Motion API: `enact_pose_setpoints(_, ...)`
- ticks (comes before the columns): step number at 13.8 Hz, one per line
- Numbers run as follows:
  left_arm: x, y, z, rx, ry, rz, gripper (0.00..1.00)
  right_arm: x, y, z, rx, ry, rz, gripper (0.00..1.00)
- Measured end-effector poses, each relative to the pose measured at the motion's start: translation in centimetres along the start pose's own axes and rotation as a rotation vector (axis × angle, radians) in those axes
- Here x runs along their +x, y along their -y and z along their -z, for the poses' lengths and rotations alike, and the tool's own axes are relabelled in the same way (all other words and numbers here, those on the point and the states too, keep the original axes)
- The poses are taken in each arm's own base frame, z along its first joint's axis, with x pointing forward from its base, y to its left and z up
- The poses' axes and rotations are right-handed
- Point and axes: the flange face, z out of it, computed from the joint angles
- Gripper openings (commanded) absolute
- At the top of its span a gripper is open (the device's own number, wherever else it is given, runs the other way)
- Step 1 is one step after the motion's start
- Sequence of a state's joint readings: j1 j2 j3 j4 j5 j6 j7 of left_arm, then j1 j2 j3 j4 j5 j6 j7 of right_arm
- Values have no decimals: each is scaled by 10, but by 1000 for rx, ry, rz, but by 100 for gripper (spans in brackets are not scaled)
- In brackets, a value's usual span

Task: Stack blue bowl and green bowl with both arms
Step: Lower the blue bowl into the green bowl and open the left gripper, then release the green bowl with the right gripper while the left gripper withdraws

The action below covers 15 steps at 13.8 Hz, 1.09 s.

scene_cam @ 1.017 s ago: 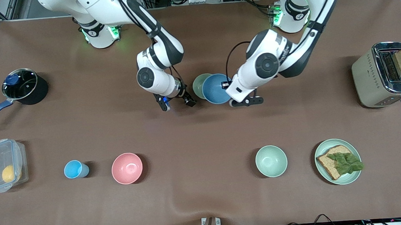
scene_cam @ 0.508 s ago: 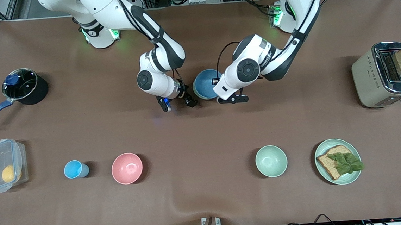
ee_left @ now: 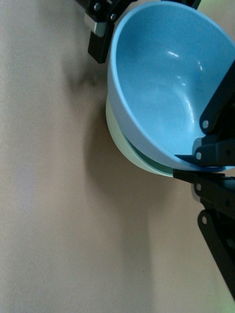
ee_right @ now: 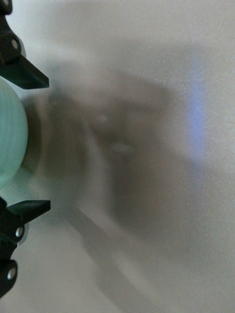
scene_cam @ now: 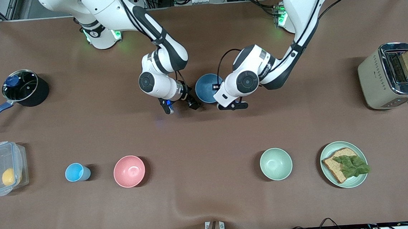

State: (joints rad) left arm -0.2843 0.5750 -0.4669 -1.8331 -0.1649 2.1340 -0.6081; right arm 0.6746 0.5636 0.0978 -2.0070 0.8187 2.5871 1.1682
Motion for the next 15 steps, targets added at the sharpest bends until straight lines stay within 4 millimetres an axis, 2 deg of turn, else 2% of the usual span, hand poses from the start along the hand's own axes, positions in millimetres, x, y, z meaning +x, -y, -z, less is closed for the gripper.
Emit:
enact_pose_setpoints(1,1,0,-3,1,5,0,100,0,0,0,0,0,0,100)
enact_pose_setpoints(4,4,1,-7,5,9,-10,100,0,0,0,0,0,0,100)
enact_pose_setpoints(7,9,-3,11,-10,-15,-13,100,0,0,0,1,1,1,100)
enact_pose_setpoints(9,9,-4,44,-12,-31,-13,100,0,0,1,2,1,1,100)
enact_pose_setpoints(11,14,6,95,-18,-57,5,100,-1,2,4,4,3,1,100)
enact_pose_setpoints(13,28,33,153,-31,-124,41,100,7,6,15,-8,19,6,100)
enact_pose_setpoints(15,45,70,206,-40,-214,87,100,28,13,41,-20,50,29,100)
